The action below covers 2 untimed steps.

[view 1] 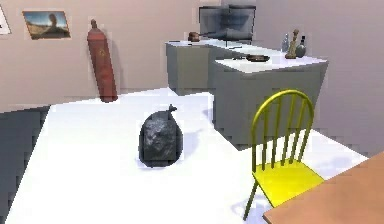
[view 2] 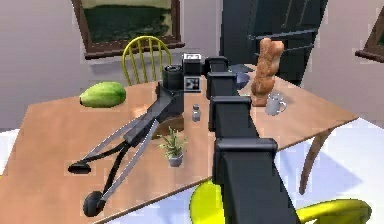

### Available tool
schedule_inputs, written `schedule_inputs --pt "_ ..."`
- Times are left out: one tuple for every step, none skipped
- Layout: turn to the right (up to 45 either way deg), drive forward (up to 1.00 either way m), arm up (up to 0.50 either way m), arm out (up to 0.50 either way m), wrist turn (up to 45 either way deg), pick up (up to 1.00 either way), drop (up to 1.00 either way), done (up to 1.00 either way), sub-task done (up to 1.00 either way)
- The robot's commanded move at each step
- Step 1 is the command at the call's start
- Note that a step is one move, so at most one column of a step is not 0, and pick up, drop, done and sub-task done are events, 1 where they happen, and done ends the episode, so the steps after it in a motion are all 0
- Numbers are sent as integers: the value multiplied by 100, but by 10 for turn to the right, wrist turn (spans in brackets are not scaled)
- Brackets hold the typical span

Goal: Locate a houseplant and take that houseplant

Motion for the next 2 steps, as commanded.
schedule_inputs --pt "0 0 0 0 450 0 0 0 0" --pt "0 0 0 0 450 0 0 0 0"
